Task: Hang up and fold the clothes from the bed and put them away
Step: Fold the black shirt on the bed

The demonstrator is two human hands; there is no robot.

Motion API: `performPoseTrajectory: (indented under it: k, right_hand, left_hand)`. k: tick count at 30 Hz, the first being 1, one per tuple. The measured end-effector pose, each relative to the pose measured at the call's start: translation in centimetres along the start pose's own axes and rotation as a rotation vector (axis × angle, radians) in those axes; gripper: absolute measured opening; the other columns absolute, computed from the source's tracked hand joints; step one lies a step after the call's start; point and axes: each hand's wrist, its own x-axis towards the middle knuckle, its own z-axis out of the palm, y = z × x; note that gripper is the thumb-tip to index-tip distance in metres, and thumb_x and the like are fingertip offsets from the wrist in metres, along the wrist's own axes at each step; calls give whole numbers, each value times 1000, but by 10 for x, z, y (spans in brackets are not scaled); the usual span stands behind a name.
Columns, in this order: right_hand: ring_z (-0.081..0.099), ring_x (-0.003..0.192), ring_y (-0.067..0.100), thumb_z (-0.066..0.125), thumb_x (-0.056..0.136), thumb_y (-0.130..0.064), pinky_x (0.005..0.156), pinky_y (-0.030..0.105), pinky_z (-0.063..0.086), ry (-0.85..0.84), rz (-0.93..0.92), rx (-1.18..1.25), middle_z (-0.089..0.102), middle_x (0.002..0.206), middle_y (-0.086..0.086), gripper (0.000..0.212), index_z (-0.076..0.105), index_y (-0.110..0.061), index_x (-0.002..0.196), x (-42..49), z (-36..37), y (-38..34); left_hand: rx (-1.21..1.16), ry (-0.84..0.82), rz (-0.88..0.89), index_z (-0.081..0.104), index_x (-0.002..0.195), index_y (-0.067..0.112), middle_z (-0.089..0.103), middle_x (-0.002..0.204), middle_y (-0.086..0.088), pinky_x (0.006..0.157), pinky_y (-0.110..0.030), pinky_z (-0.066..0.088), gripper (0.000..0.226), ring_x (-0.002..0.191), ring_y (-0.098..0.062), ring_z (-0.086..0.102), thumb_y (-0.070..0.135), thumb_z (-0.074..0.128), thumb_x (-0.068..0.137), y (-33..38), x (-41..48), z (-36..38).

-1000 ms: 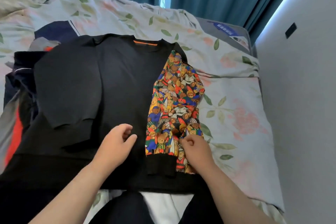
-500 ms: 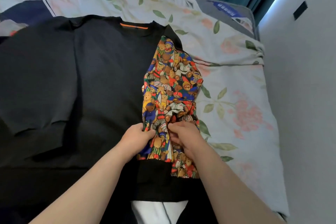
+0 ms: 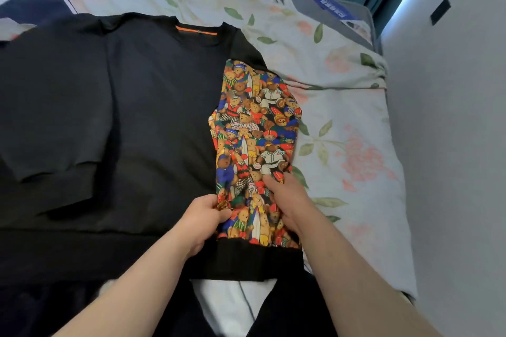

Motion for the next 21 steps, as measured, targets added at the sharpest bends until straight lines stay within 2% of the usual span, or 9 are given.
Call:
performPoseTrajectory:
  k: [3, 5, 7, 8, 10, 12, 17, 19, 21]
  right_hand:
    - [75, 89, 24, 70, 87, -44, 82, 48, 61, 124, -83, -9, 77, 100, 3, 38, 66, -17, 113, -2, -23, 1]
    - [75, 87, 22, 77, 80, -44, 80, 48, 62, 43, -63, 15, 77, 98, 2, 42, 65, -19, 112, -8, -28, 2]
    - [76, 88, 21, 80, 72, -37, 84, 48, 61, -71, -36, -79, 78, 97, -1, 45, 66, -22, 112, -11, -29, 10]
    - [76, 88, 20, 80, 72, -33, 85, 48, 60, -98, -33, -123, 78, 96, -2, 41, 67, -23, 109, -13, -28, 17]
    - [75, 88, 18, 78, 79, -26, 86, 46, 60, -50, -56, -169, 77, 96, -4, 27, 67, -24, 104, -12, -26, 31]
    - [74, 88, 17, 73, 88, -23, 85, 46, 60, 46, -101, -154, 77, 96, -6, 14, 68, -26, 100, -9, -26, 38]
    - [74, 82, 9, 63, 95, -21, 78, 40, 62, 122, -126, -126, 76, 97, -7, 10, 65, -31, 93, -4, -23, 41]
    - [74, 87, 12, 65, 94, -32, 82, 41, 62, 79, -125, -129, 76, 99, -7, 4, 65, -30, 97, -6, -24, 40]
    - [75, 92, 19, 77, 79, -45, 85, 46, 60, -31, -41, -15, 77, 102, -2, 37, 65, -26, 109, -10, -28, 35]
  left_hand:
    - [161, -1, 4, 66, 100, 6, 75, 97, -16, 72, -44, 61, 23, 88, -30, 73, -8, 51, 91, -2, -2, 10]
    - [40, 20, -10, 65, 102, 10, 75, 99, -12, 76, -43, 61, 12, 89, -26, 74, 9, 62, 91, 4, -2, 15]
    - [-26, 30, -3, 65, 105, 14, 77, 98, -5, 80, -42, 60, 30, 88, -22, 74, 36, 74, 86, 7, 3, 17]
    - [-6, 20, 7, 65, 105, 14, 77, 95, -2, 78, -40, 60, 36, 86, -21, 75, 38, 78, 83, 7, 4, 20]
    - [53, 20, 34, 67, 106, 12, 78, 93, -3, 80, -40, 60, 30, 86, -21, 75, 20, 81, 81, 4, 6, 25]
    - [78, 20, 51, 69, 103, 9, 77, 96, -6, 90, -47, 57, 22, 92, -25, 74, 1, 75, 84, 0, 9, 22]
    - [67, -37, 14, 68, 112, 6, 75, 106, -12, 98, -52, 52, 35, 102, -31, 71, -15, 53, 90, 0, 21, 0]
    - [2, -113, -29, 66, 116, 9, 75, 108, -11, 95, -52, 54, 33, 101, -30, 72, -9, 58, 89, 1, 21, 1]
    - [56, -185, -57, 64, 116, 17, 76, 106, -6, 82, -47, 59, 38, 97, -28, 73, 14, 79, 81, -1, 13, 6]
